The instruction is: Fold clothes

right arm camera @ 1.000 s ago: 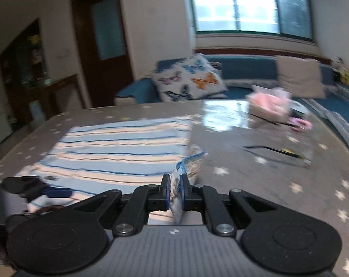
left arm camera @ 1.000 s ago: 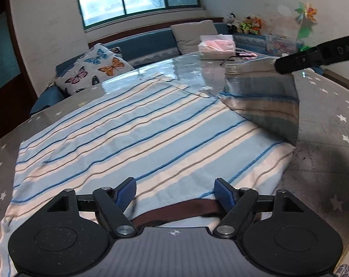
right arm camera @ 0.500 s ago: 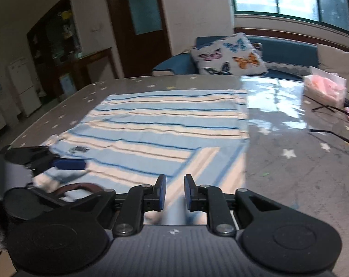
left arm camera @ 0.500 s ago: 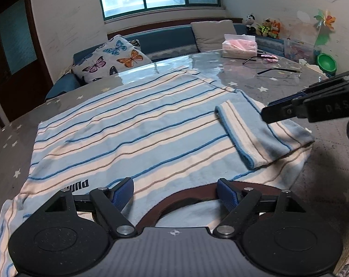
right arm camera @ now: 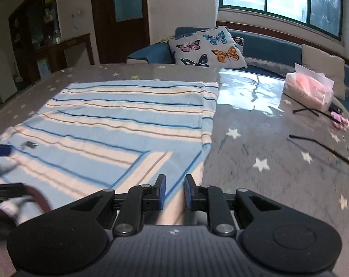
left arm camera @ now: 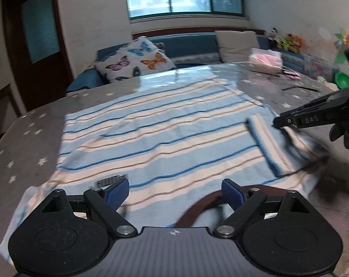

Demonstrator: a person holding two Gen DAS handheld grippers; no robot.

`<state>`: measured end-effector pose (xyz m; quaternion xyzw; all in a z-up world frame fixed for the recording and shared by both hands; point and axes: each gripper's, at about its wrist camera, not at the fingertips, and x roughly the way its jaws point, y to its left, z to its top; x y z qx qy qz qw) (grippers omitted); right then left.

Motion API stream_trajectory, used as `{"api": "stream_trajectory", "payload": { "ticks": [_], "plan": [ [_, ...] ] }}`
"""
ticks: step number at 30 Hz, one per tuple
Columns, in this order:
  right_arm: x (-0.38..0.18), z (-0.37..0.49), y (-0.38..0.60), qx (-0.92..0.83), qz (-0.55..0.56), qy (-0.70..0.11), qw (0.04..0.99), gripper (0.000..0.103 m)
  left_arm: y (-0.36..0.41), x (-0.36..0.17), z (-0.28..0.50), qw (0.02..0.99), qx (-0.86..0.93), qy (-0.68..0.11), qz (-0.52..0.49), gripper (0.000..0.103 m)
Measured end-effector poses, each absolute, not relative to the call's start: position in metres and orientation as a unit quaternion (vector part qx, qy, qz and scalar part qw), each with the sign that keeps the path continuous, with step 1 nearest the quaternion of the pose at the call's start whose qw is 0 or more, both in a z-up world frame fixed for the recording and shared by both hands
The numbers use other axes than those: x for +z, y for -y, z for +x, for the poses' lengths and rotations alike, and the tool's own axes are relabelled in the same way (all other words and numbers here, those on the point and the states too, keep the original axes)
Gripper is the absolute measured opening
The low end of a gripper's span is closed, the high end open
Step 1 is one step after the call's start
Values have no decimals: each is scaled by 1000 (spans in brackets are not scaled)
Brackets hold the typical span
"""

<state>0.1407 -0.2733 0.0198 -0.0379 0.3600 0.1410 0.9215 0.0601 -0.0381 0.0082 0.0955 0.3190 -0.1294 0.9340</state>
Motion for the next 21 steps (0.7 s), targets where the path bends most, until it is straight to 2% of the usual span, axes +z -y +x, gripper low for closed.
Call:
{"api": "stream_trajectory", "payload": {
  "ticks": [11,15,21],
  "plan": [
    [11,168,257,143,-57,-353,923,19,-40,14,47,943,-13,-329,52,89],
    [15,163,250,152,-64,-352,921,28,-74,12,38,941,36,-335,29,88],
    [17,147,232,170,-103,-348,916,30,-122,8,30,932,104,-347,-14,78]
  ]
}}
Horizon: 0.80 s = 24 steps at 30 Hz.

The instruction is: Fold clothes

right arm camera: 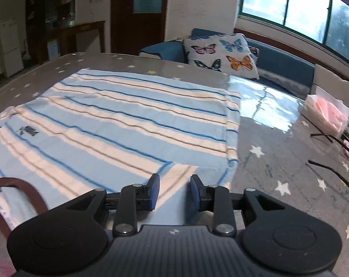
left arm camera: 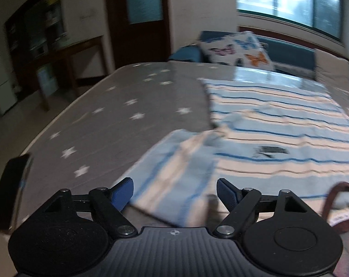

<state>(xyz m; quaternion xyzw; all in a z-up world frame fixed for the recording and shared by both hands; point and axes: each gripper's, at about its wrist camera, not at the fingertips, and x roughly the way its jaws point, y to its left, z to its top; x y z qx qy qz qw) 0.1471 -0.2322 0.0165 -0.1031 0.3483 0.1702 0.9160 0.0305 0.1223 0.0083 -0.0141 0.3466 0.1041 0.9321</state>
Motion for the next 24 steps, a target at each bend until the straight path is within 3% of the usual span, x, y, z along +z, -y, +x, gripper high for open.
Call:
{"api": "stream_trajectory", "payload": {
  "ticks": [5,8,14,16,19,24],
  "plan": [
    [25,131,206,221,-111,-347,905,35,-151,7,28,925,130,-353,-56,67],
    [29,121,183,259,-120,-343,895,43,-161,4,30,921,130,-361,-71,56],
    [28,102,119,353,-148,-338,860,44,-165,-1,29,921,118,-364,-79,35],
    [26,95,100,377,-159,-336,848,50,-166,0,29,921,117,-363,-83,34],
    [22,84,77,406,-177,-335,832,50,-169,3,23,921,119,-359,-91,35],
    [17,65,49,433,-210,-327,814,50,-173,6,18,923,124,-353,-91,51]
  ]
}}
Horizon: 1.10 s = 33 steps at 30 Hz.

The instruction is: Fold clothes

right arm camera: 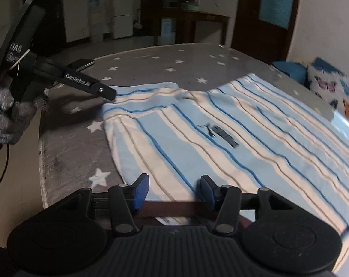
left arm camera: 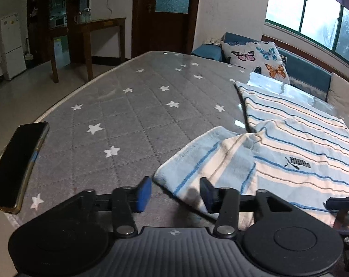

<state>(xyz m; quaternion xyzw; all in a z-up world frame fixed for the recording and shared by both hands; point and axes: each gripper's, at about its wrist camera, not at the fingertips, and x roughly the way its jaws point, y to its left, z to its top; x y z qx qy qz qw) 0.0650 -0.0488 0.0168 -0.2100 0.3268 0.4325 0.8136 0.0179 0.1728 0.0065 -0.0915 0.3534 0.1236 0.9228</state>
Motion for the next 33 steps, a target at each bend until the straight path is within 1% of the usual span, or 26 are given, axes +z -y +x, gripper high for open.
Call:
{"api": "stream_trajectory", "payload": {
  "ticks": [5,9,12,17,20,23,28,33],
  "plan": [
    [24,68,29,441,-205,-316,815,50,-179,0,21,919,129,-359,-100,51],
    [25,75,14,436,-190,-318,820,50,-176,-2,25,920,123,-359,-95,49],
    [23,76,0,441,-189,-320,817,50,-177,-2,26,921,117,-357,-100,38],
    [17,67,-18,455,-200,-319,807,50,-179,-1,26,923,105,-355,-108,14],
    [15,65,-23,451,-204,-312,811,50,-178,4,24,927,93,-345,-115,9],
    [13,68,-23,451,-190,-321,811,50,-173,16,19,936,71,-321,-123,6],
    [16,77,-14,445,-157,-336,815,50,-152,39,8,952,7,-280,-124,5],
    [23,82,6,423,-158,-332,828,50,-130,54,1,956,-68,-255,-126,5]
  ]
}}
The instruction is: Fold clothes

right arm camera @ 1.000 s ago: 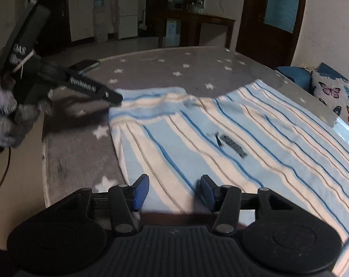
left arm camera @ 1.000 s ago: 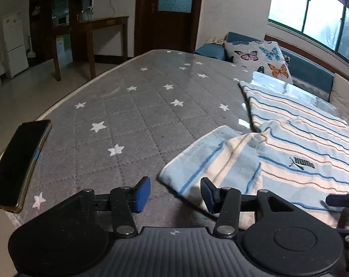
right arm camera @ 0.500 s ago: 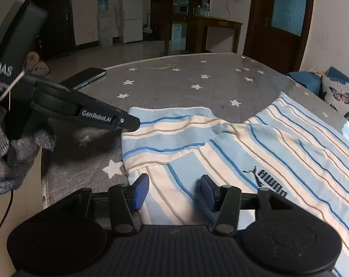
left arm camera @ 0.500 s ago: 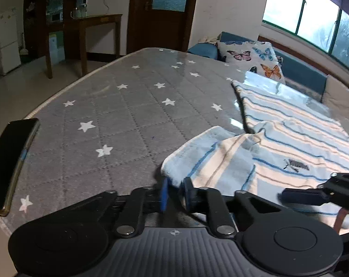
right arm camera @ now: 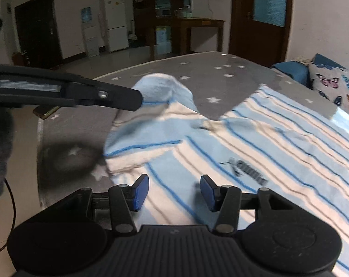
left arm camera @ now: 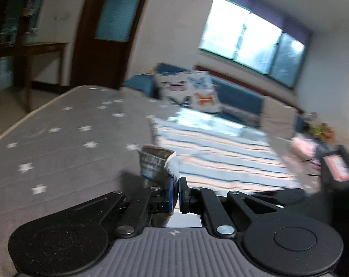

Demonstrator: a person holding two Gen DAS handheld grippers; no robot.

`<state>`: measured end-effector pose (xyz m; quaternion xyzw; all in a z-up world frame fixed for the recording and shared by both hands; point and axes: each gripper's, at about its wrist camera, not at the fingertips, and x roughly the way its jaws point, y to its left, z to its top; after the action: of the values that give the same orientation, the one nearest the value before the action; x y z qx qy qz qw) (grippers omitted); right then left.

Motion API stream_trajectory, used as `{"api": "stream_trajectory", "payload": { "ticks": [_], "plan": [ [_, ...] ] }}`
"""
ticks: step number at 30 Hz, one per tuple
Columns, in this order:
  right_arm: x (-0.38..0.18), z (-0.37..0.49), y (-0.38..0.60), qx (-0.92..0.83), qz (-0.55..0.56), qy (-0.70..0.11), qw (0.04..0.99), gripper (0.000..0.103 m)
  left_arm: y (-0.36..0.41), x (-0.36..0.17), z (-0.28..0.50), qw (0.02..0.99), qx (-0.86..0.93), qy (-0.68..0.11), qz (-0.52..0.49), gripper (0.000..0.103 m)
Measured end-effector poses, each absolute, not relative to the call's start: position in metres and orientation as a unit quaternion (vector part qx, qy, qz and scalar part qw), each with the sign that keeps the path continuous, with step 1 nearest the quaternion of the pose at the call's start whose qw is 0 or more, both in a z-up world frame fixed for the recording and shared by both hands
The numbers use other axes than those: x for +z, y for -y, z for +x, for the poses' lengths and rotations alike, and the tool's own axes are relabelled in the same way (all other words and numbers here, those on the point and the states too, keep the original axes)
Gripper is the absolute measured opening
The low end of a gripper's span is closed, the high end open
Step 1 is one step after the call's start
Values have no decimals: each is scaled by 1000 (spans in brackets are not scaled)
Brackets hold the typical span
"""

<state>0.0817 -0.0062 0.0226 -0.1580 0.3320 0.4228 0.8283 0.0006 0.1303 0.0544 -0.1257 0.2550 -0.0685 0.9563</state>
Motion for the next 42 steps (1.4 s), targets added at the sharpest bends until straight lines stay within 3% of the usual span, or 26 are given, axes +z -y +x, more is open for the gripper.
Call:
{"api": "stream_trajectory", "payload": {
  "ticks": [7,13,16,17,19,29,42],
  "plan": [
    [27,98,55,363,-148,-341,855,50,-93,41,-1,944,-150,-285,-74,6],
    [36,112,82,330,-127,-335,873,50,-87,29,-1,927,-173,-331,-42,13],
    [45,117,86,332,-110,-326,878,49,-96,40,-5,932,-172,-316,-40,31],
    [48,117,85,337,-108,-322,878,49,-98,42,-7,936,-165,-309,-38,32],
    [52,117,80,350,-104,-318,875,48,-104,46,-3,942,-144,-302,-32,32],
    [22,90,38,435,-141,-349,818,24,-115,8,19,926,-68,-372,1,28],
    [23,62,41,435,-173,-338,816,24,-90,28,79,935,-89,-343,2,28]
  ]
}}
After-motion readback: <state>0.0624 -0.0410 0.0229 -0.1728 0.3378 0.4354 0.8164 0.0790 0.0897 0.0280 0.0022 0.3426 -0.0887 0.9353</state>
